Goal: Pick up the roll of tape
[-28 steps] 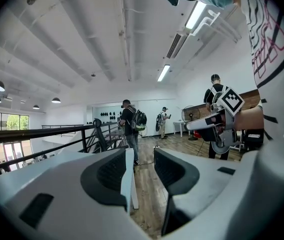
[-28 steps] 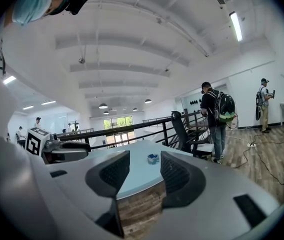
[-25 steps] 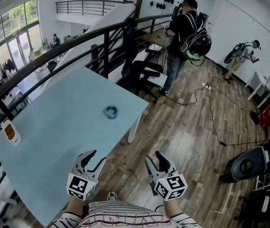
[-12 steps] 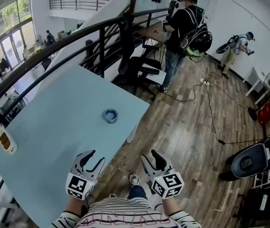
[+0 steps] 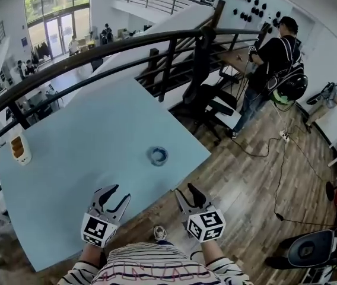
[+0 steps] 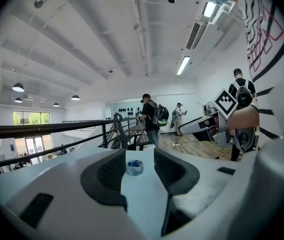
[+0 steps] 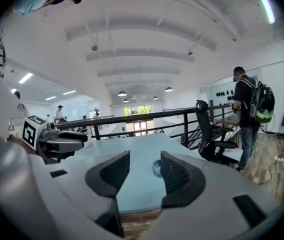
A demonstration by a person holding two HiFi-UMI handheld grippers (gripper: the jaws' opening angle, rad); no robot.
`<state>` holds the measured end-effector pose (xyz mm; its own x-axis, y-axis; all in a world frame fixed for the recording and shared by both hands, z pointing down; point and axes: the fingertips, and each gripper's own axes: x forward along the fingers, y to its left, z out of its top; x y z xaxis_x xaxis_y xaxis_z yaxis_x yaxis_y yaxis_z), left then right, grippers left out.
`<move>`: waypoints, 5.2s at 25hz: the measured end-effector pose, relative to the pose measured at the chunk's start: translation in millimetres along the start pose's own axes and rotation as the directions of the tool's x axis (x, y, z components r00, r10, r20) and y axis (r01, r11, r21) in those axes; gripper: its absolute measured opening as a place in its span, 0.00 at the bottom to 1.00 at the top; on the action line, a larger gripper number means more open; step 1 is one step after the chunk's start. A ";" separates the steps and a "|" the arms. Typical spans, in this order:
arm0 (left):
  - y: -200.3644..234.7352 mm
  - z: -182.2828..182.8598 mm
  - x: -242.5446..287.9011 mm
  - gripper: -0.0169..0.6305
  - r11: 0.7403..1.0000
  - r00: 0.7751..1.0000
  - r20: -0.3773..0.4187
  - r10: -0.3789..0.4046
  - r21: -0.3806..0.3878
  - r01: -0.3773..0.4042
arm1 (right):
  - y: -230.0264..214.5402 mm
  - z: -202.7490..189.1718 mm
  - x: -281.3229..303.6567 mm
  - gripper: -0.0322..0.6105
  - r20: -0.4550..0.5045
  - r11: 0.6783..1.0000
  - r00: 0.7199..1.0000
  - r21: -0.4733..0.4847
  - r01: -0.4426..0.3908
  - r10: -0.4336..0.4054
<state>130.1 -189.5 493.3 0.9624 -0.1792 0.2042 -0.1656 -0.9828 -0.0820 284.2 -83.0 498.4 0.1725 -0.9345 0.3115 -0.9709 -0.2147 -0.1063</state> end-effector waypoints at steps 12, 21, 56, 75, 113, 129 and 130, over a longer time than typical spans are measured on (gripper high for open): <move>28.3 -11.0 -34.7 0.26 0.970 0.969 -0.043 0.242 -0.031 -0.243 | 12.4 -12.9 102.8 0.34 -0.184 0.946 0.956 -0.191 -0.262 0.228; 42.1 -24.8 -77.5 0.26 0.896 0.897 -0.084 0.434 -0.058 -0.440 | 17.0 -33.8 161.2 0.34 -0.313 0.880 0.913 -0.311 -0.358 0.261; 27.2 -50.3 -119.5 0.26 0.758 0.762 -0.190 0.619 -0.108 -0.643 | -34.0 -160.0 270.1 0.22 -0.816 0.640 0.578 -0.446 -0.625 -0.005; 39.4 -47.8 -125.6 0.26 0.818 0.817 -0.169 0.551 -0.087 -0.569 | -3.1 -116.3 249.9 0.17 -0.638 0.716 0.765 -0.495 -0.492 0.085; 62.2 -51.7 -143.9 0.07 0.948 0.945 -0.096 0.312 -0.031 -0.317 | 202.6 -13.4 52.5 0.17 -0.098 0.897 0.927 -0.232 -0.375 0.362; 53.3 -54.3 -152.7 0.07 0.966 0.963 -0.085 0.256 -0.015 -0.258 | 219.1 -28.2 31.7 0.17 -0.096 0.905 0.939 -0.248 -0.345 0.331; 52.6 -54.8 -152.8 0.07 0.966 0.964 -0.084 0.254 -0.017 -0.256 | 219.4 -28.0 31.1 0.17 -0.095 0.905 0.939 -0.249 -0.344 0.331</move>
<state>-37.4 -216.3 511.2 0.8672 -0.4261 0.2578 -0.4103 -0.9047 -0.1150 71.8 -151.2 511.2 -0.1751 -0.9215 0.3467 -0.9797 0.1979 0.0314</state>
